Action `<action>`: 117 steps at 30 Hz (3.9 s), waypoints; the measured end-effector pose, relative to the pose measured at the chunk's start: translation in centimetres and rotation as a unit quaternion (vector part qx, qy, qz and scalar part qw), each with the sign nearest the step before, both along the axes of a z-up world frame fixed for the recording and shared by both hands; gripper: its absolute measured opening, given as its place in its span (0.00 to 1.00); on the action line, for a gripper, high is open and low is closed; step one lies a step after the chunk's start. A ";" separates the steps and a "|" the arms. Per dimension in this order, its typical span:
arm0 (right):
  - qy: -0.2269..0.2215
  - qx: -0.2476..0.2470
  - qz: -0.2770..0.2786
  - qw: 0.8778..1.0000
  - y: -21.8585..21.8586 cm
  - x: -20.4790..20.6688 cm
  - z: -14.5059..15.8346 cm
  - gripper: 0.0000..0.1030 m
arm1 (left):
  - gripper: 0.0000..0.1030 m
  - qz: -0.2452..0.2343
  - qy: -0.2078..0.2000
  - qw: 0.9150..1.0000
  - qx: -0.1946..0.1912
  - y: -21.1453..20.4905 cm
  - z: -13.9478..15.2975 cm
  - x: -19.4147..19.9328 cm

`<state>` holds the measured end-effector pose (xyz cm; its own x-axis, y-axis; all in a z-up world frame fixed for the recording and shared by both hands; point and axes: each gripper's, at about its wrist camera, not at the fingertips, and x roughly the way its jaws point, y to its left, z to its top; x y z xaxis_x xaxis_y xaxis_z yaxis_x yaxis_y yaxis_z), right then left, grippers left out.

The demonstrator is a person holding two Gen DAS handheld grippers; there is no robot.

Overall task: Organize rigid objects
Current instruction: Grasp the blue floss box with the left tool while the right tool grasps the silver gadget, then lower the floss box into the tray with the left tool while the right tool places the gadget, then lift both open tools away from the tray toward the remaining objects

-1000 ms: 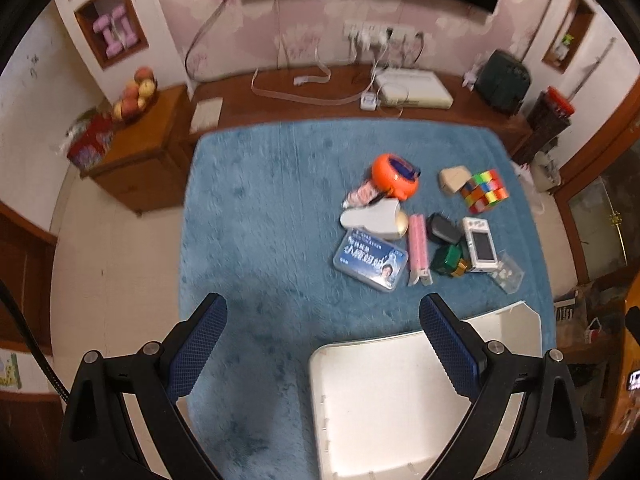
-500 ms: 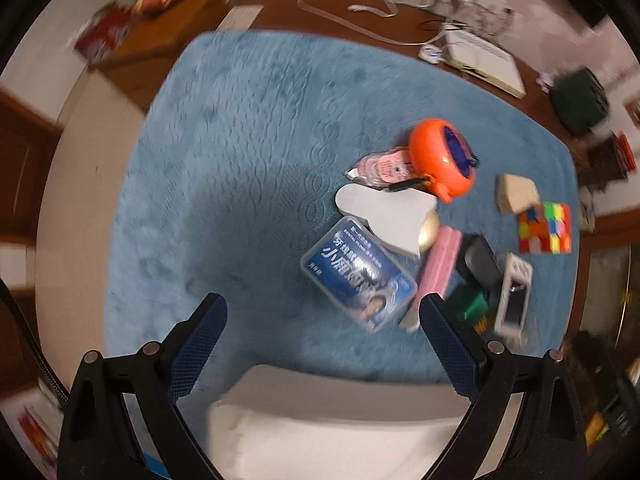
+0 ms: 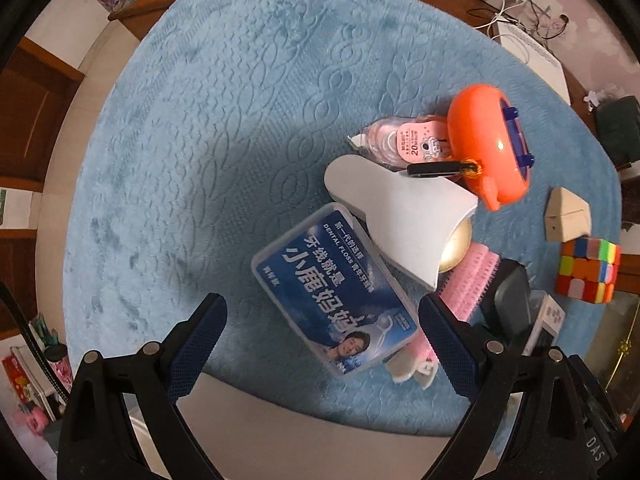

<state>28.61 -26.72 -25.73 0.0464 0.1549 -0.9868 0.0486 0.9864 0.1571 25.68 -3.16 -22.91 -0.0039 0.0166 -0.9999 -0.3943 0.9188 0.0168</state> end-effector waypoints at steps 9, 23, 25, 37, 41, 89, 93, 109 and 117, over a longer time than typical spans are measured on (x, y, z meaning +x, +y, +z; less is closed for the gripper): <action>0.036 0.006 0.018 0.999 1.0 0.5 -1.8 0.59 | 0.80 0.027 0.008 0.999 -0.018 0.1 -2.1 0.4; 0.039 -0.006 0.013 0.999 2.9 0.4 -3.9 0.56 | 0.67 0.057 0.017 0.998 -0.033 -0.3 -4.5 -0.2; 0.034 0.003 0.013 0.999 2.5 -0.1 -3.4 0.56 | 0.66 0.051 0.012 0.998 -0.033 0.6 -4.2 -0.5; -0.060 0.083 -0.016 0.995 0.6 -2.6 4.7 0.56 | 0.66 -0.044 -0.077 0.995 -0.036 1.3 4.8 -2.0; -0.103 0.086 -0.005 0.991 0.9 -5.7 9.3 0.56 | 0.66 -0.130 -0.134 0.982 -0.021 -0.3 9.9 -4.7; -0.040 -0.059 0.031 0.997 7.3 -26.9 -1.1 0.62 | 0.79 -0.381 -0.117 0.917 0.002 -1.1 0.4 -21.9; -0.063 -0.068 0.045 0.995 7.9 -27.0 0.1 0.74 | 0.81 -0.368 -0.113 0.923 -0.016 -0.9 0.8 -21.7; -0.117 -0.076 0.070 0.988 8.4 -26.8 6.1 0.74 | 0.81 -0.358 -0.187 0.915 0.001 0.2 7.2 -21.3; -0.146 -0.068 0.065 0.985 8.3 -26.0 9.3 0.74 | 0.81 -0.332 -0.219 0.917 -0.001 1.4 10.5 -20.2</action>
